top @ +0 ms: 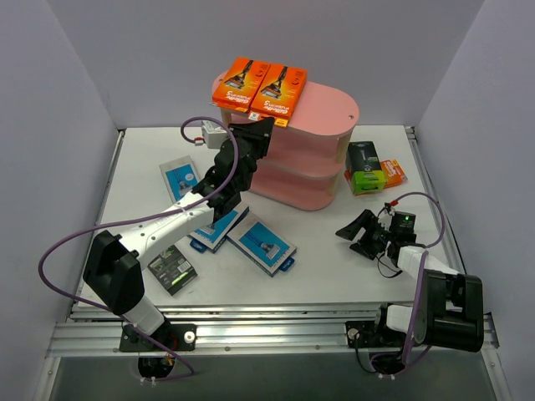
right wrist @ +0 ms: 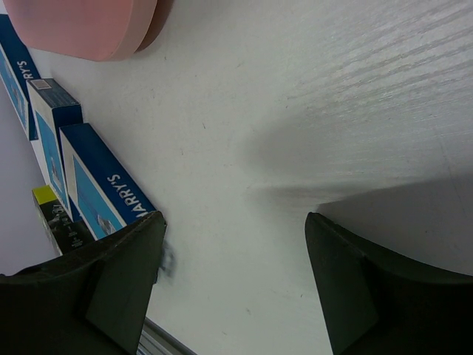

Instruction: Place and organize the shaving razors onto the shelf

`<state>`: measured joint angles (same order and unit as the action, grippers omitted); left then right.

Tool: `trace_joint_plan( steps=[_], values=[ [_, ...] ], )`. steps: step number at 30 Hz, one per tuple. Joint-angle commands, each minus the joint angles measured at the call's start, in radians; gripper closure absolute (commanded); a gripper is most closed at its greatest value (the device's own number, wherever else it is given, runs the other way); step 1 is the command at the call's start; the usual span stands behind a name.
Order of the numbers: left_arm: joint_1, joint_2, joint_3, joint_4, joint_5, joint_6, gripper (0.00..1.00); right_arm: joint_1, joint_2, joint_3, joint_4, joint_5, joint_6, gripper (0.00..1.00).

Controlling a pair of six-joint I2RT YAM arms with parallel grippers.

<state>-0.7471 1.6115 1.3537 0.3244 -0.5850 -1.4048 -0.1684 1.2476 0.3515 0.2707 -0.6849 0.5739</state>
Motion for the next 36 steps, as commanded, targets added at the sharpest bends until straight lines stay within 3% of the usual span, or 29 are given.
trace_joint_plan(
  steps=[1,25,36],
  values=[
    [0.012,-0.002,-0.025,-0.073,-0.003,0.021,0.71,0.009,0.015,0.010,-0.027,0.038,-0.019,0.27],
    [0.012,-0.024,-0.031,0.076,0.014,0.145,0.50,0.010,0.015,0.009,-0.022,0.038,-0.019,0.26],
    [0.011,-0.019,-0.027,0.148,0.037,0.190,0.48,0.010,0.016,0.009,-0.019,0.039,-0.019,0.26]
  ],
)
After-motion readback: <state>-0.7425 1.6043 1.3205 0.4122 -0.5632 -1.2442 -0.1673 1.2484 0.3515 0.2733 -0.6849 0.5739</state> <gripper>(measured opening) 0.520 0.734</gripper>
